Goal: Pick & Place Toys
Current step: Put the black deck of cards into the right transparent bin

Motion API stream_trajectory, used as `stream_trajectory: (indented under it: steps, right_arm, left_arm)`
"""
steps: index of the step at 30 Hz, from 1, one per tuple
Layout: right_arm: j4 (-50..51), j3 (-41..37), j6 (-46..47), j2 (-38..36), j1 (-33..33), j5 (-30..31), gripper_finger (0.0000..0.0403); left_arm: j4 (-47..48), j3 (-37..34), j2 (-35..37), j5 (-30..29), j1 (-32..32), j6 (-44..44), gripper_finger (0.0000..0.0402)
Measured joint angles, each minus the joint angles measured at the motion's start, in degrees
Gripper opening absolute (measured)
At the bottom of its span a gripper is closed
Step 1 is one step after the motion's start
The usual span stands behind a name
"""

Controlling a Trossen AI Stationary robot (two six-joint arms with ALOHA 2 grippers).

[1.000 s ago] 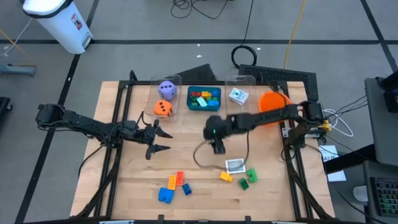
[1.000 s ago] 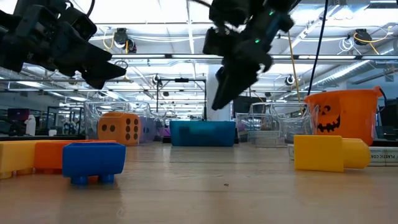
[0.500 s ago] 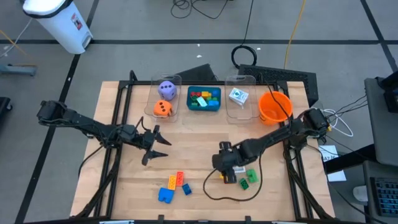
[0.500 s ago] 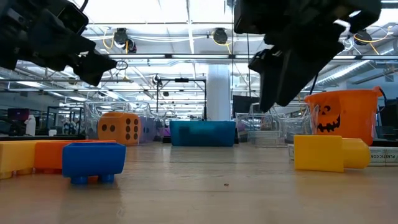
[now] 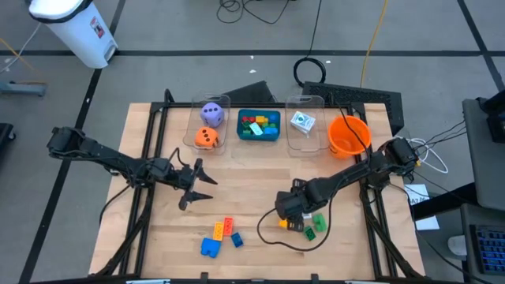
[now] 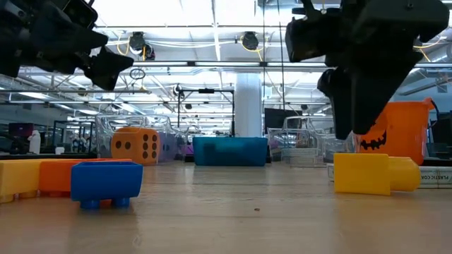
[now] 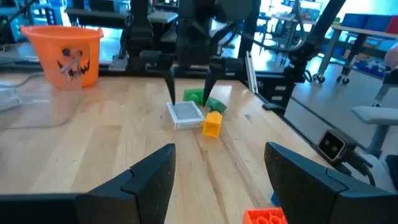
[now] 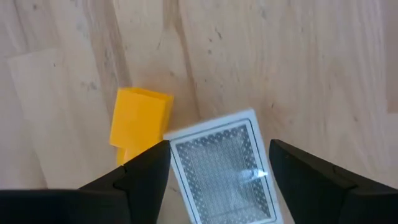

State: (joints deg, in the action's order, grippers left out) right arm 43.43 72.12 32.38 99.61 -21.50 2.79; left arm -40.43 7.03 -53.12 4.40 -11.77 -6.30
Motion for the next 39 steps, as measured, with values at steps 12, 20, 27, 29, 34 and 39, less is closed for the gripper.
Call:
stream_trajectory:
  steps: [12,20,27,29,34,39]
  right_arm:
    - [2.3,-1.2,-3.5,0.0,-0.1,-2.9,0.0331]
    - [-0.6,-5.5,-4.8,0.0,-0.1,-2.9,0.0343]
    - [-4.9,-8.7,-4.6,0.0,-0.7,-2.8,0.0343]
    - [-4.9,-9.6,-4.6,0.0,-1.1,-2.9,0.0343]
    - [-5.2,-11.4,-4.6,0.0,-1.3,-2.7,0.0343]
    - [-5.3,-12.2,-4.6,-0.1,-1.1,-2.5,0.0339]
  left_arm:
    - [-0.6,0.0,0.0,0.0,0.0,2.3,0.0253]
    - [-0.6,0.0,0.0,0.0,0.0,2.8,0.0253]
    - [-0.6,0.0,0.0,0.0,0.0,2.7,0.0253]
    - [-0.6,0.0,0.0,0.0,0.0,2.7,0.0253]
    - [-0.5,0.0,0.0,0.0,0.0,2.6,0.0253]
    - [-0.5,0.0,0.0,-0.5,0.0,2.5,0.0253]
